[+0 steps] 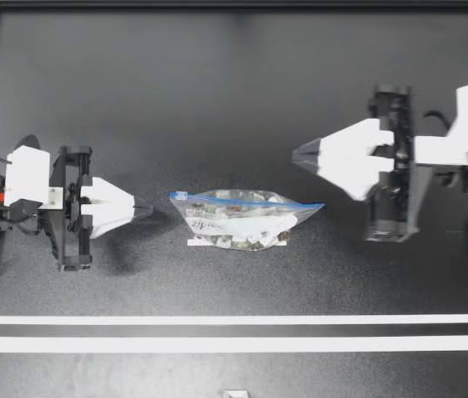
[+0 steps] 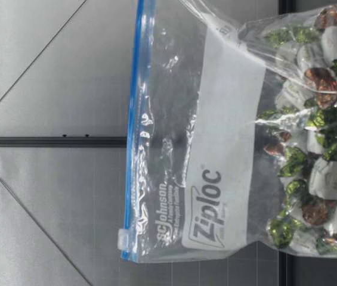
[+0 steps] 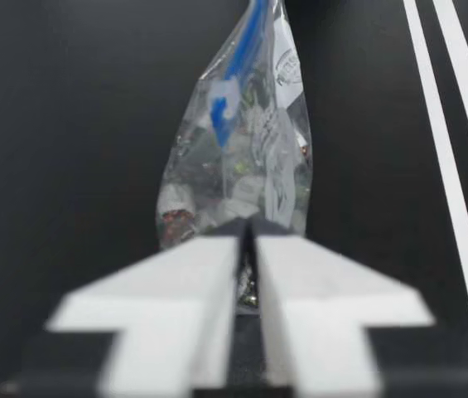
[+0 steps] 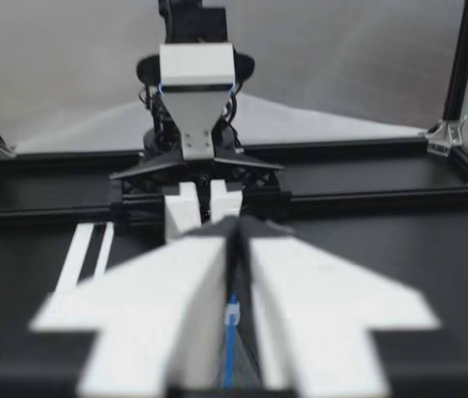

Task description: Slide open the ziploc bag.

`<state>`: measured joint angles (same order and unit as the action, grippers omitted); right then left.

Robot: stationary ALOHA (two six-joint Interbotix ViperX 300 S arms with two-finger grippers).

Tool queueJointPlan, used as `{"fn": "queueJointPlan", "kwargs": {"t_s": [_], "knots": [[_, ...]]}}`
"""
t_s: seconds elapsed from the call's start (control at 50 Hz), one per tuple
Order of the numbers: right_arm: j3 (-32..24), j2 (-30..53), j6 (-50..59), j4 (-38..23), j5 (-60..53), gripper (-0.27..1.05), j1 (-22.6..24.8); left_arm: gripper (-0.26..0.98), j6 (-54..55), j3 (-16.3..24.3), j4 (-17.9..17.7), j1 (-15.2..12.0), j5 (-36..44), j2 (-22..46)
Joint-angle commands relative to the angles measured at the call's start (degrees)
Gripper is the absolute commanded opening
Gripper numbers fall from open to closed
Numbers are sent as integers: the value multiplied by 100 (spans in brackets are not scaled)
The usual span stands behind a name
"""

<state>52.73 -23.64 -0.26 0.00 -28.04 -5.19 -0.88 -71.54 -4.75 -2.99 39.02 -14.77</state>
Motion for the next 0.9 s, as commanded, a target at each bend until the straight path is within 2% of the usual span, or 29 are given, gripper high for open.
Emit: {"fn": "queueJointPlan", "kwargs": {"t_s": [0.0, 0.08, 0.14, 0.34, 0.58, 0.78, 0.88], "knots": [[-387, 316, -35, -9, -26, 38, -53, 33, -9, 114, -53, -70, 62, -26], [-668, 677, -44, -9, -18, 46, -62, 48, -9, 158, -79, -79, 88, 18], [-905, 993, -53, -18, 9, 50, -53, 52, -9, 211, -79, -88, 97, 62], [-1696, 1881, -62, -44, 492, 52, -62, 50, -9, 378, -88, -79, 158, 316], [-2549, 2522, -70, -105, 1881, 59, -62, 50, -9, 554, -79, -114, 519, 703], [-2900, 2821, -53, -229, 2435, 59, -53, 48, -18, 606, -79, -132, 650, 809], [-2953, 2900, -53, -229, 2531, 59, -26, 39, -18, 589, -62, -123, 650, 809]]}}
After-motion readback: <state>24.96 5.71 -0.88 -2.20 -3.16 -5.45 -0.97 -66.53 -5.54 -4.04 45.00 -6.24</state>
